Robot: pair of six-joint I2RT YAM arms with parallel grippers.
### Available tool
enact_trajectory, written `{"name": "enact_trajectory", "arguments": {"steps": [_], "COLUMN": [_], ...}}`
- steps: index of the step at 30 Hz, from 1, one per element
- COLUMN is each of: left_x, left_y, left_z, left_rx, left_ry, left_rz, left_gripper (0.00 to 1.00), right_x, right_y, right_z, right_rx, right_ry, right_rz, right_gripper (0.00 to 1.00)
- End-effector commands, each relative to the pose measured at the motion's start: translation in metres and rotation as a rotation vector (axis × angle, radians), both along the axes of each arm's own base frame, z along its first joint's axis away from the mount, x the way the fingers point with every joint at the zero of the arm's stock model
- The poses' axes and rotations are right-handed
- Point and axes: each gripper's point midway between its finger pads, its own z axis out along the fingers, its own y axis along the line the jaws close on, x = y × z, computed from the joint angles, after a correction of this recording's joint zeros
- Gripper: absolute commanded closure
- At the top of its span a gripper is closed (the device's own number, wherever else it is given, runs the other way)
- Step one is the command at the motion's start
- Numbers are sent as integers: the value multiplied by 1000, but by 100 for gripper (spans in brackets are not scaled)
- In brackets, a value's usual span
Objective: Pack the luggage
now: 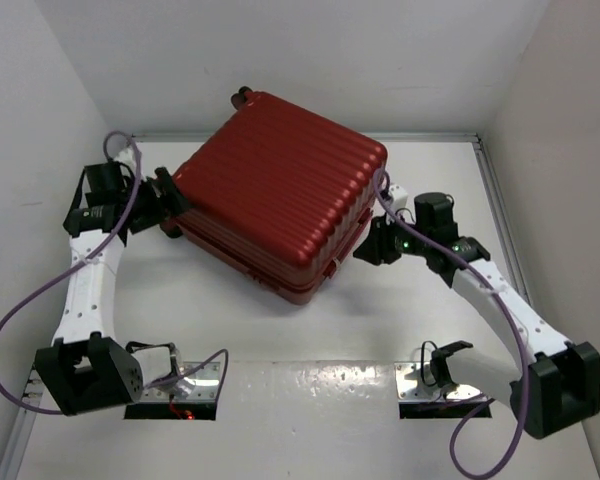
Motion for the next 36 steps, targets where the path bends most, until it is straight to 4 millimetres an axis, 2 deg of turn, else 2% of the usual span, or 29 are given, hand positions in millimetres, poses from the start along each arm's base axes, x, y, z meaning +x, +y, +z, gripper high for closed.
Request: {"name": "enact_trajectory", "arguments": {"steps": [1, 2, 3, 4, 5, 6, 9, 14, 18, 26, 29, 33, 36], "left_x": [36, 40, 47, 51, 52, 56, 59, 63, 62, 60, 58, 57, 56], "left_y": [-1, 2, 9, 13, 20, 22, 35, 40, 39, 40, 43, 45, 51], "left_z": [105, 106, 99, 105, 100, 92, 90, 83, 78, 64, 67, 58, 62], "left_rx": [-14, -9, -16, -6, 0, -9, -24, -58, -60, -60, -57, -56, -41], "left_ry": [-323, -312, -279, -281, -257, -231, -223, -199, -189, -159, -169, -149, -165], "left_rz": [33, 45, 69, 83, 109, 126, 158, 180, 180, 189, 198, 207, 230], "left_gripper": [0, 0, 0, 0, 0, 0, 0, 0, 0, 0, 0, 0, 0], "right_x": [-5, 0, -9, -9, 1, -5, 7, 22, 17, 10, 8, 4, 2], "right_y": [5, 8, 7, 8, 13, 15, 21, 29, 34, 40, 40, 45, 50], "right_z": [-21, -18, -37, -39, -29, -43, -44, -35, -28, -31, -33, -36, -37], "right_rx": [-25, -19, -24, -17, 5, 2, 14, 37, 59, 63, 50, 54, 53], "right_ry": [-119, -173, -156, -176, -266, -252, -310, -400, -452, -424, -436, -431, -442], "right_rz": [84, 101, 118, 135, 150, 166, 177, 190, 250, 317, 341, 371, 388], "right_gripper": [69, 68, 67, 63, 61, 60, 60, 60, 61, 63, 63, 63, 64]}}
